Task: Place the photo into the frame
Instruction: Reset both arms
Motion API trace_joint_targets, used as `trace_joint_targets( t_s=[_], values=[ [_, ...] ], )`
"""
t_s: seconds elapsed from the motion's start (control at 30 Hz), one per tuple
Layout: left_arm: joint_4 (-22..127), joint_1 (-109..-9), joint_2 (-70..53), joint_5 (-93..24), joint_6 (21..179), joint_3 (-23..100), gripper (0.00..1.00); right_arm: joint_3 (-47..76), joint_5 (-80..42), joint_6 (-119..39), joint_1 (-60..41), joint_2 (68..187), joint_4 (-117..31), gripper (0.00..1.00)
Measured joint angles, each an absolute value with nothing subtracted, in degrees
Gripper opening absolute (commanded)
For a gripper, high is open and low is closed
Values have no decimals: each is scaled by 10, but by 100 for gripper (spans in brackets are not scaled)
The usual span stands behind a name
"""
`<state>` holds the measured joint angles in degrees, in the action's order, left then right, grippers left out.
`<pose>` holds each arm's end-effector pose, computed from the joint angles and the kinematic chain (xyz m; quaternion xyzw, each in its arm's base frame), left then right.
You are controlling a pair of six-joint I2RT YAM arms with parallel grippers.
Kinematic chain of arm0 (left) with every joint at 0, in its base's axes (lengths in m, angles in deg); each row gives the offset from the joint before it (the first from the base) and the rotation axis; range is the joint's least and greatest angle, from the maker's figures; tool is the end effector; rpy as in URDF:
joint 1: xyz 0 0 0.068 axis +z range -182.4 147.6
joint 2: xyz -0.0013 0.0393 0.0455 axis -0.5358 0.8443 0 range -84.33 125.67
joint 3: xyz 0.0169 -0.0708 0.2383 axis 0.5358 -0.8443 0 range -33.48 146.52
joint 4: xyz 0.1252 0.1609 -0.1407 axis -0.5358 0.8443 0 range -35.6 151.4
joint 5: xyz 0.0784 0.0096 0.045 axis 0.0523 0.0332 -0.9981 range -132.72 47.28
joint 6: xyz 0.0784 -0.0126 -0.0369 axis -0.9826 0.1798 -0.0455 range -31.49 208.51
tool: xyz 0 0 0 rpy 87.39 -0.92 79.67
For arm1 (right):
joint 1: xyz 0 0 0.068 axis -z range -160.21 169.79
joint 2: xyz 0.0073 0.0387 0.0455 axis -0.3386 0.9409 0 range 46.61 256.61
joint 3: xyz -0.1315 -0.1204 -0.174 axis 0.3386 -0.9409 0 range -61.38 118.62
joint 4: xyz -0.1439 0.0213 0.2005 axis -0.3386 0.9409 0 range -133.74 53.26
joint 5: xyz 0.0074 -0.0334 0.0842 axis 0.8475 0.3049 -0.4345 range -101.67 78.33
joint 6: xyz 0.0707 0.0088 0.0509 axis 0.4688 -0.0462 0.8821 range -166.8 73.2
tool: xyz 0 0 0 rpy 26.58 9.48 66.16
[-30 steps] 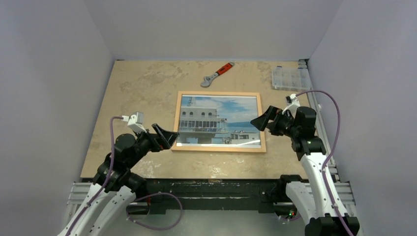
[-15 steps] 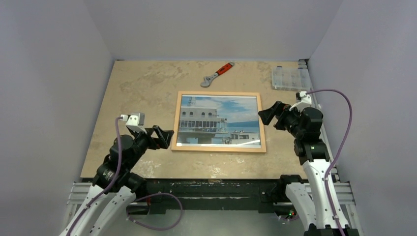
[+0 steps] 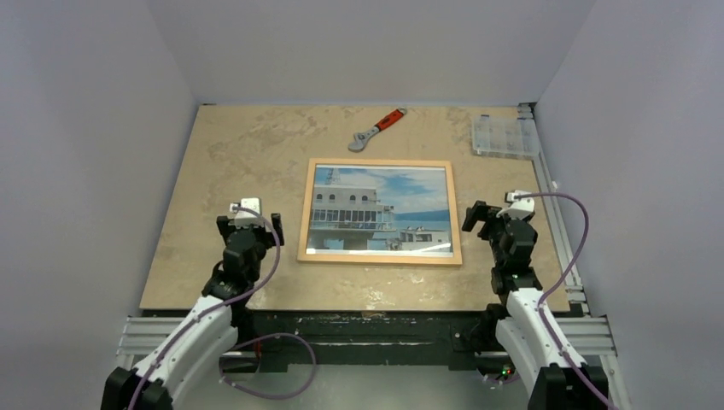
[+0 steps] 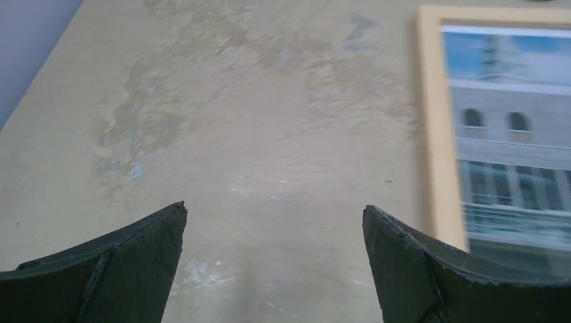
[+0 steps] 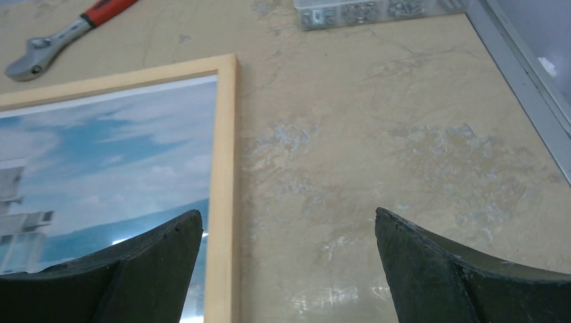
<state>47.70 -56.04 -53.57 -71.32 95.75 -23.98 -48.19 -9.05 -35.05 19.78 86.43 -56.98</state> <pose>0.1872 -0.0415 0.1726 -0.0403 0.7802 0.0305 0.6235 0.2162 -0.0034 0.1822 0.0943 0.7790 0.0457 0.6182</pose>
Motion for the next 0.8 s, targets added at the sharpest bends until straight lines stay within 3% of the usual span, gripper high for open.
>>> trace_joint_targets(
  t_s=[0.17,0.23,0.4,0.6,0.8],
  values=[
    [326,-373,-332,-605,966,-251,94,-565,-56,-381,198,946,-747,99],
    [292,-341,-279,-566,970,-239,93,-578,-51,-383,198,997,-813,99],
    [198,-310,-204,-507,970,-206,100,-578,-54,-388,198,1113,-958,99],
    [28,-294,-113,-505,966,-214,100,-542,-56,-390,198,1278,-1107,99],
    [32,-293,-70,-457,951,-200,100,-466,-71,-410,198,1328,-1070,99]
  ],
)
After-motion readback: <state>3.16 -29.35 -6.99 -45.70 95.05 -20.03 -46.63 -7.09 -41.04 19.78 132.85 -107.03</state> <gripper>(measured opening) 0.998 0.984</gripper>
